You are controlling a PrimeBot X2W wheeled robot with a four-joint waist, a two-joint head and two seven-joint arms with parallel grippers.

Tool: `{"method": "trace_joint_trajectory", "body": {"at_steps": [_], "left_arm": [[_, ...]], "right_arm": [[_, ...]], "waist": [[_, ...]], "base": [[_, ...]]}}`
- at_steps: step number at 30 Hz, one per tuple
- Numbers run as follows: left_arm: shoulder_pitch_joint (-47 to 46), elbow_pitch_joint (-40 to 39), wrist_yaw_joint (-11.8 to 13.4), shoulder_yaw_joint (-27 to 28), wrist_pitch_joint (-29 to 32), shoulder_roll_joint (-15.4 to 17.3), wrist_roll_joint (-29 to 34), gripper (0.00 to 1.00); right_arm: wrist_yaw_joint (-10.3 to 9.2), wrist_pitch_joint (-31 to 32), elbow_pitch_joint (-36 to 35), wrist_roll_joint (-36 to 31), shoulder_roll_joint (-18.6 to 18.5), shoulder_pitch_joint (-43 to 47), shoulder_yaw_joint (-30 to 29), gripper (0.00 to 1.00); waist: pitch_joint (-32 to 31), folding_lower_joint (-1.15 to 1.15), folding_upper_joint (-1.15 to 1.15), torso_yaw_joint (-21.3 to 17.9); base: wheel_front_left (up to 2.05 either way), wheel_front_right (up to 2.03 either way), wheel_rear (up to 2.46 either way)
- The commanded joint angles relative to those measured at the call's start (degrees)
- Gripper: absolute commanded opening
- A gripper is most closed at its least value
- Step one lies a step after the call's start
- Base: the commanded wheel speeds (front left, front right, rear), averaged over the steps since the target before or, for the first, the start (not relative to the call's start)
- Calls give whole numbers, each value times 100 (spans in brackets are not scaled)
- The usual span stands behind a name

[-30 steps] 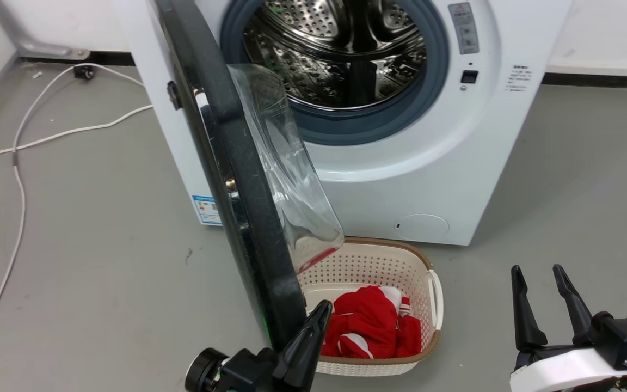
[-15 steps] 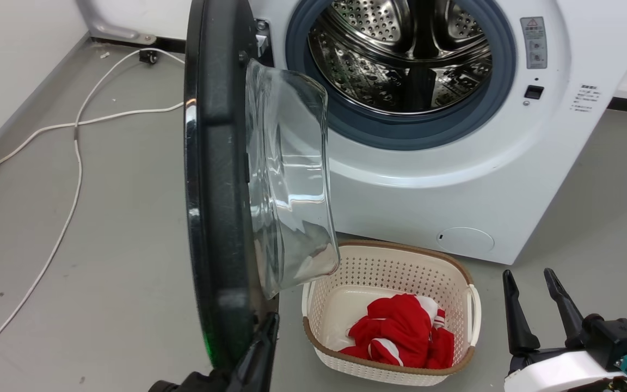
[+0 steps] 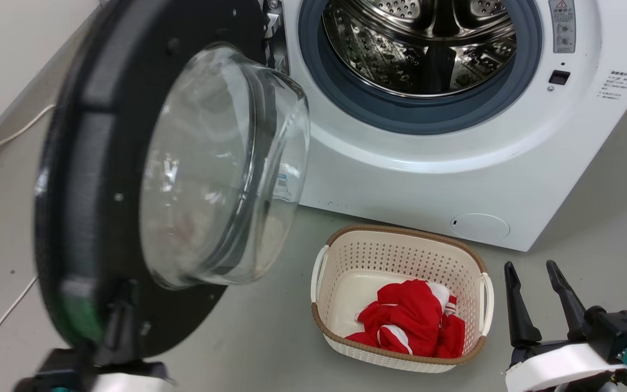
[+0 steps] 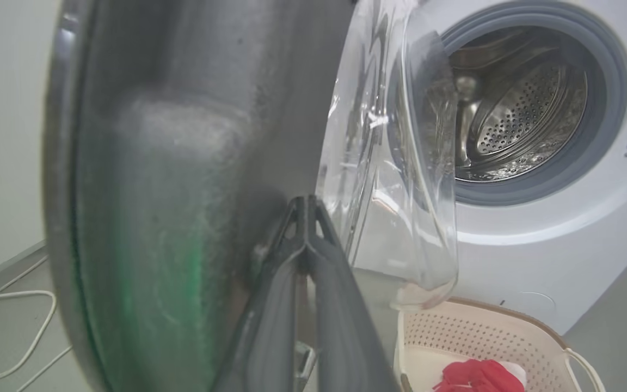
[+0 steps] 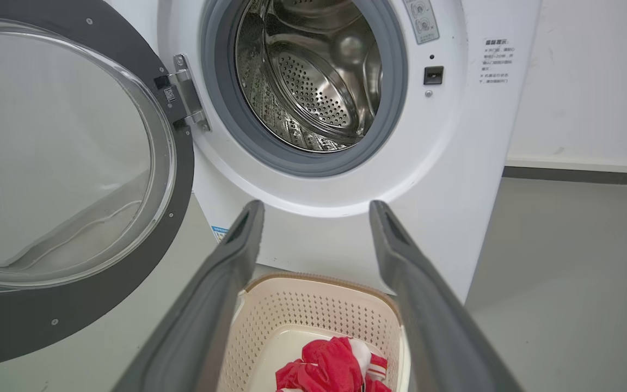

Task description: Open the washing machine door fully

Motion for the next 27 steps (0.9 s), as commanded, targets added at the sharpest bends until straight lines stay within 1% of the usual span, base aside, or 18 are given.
{"method": "trace_joint_trajectory", "body": {"at_steps": [1,5,6,9,15,20,23,27], "left_arm": [[-103,17,60,214,-16,95,-23,0],[-250,188,-93,926,-15,207,-144,0],[-426,459,-264,1402,-15,262,-226,0],[-676,791,-465,1773,-14,341,-198,0],[-1194,1466,-850,2333,-14,483,-12,0],[-1620,1971,-1155,2668,-15,575,153,0],[-1761,2154,-1259,2762,-14,521,305,0],[-1655,2045,-1351,2896,-15,289,481,0]], "right_arm": [[-4,11,-21,-11,11,-78,-1,100],[-4,57,-90,-189,10,-162,-27,100],[-4,87,-126,-236,11,-182,-51,100],[-4,106,-172,-267,10,-271,-48,100],[-4,152,-248,-339,10,-367,-46,100],[-4,169,-262,-376,10,-415,-43,100],[-4,188,-240,-374,11,-455,-20,100],[-4,161,-171,-337,10,-419,-1,100]], "waist": [[36,0,0,0],[178,0,0,-2],[290,0,0,13],[407,0,0,11],[595,0,0,-9],[672,0,0,-44],[673,0,0,-86],[574,0,0,-169]], "base": [[0,0,0],[0,0,0],[0,0,0],[0,0,0],[0,0,0],[0,0,0],[0,0,0],[0,0,0]]}}
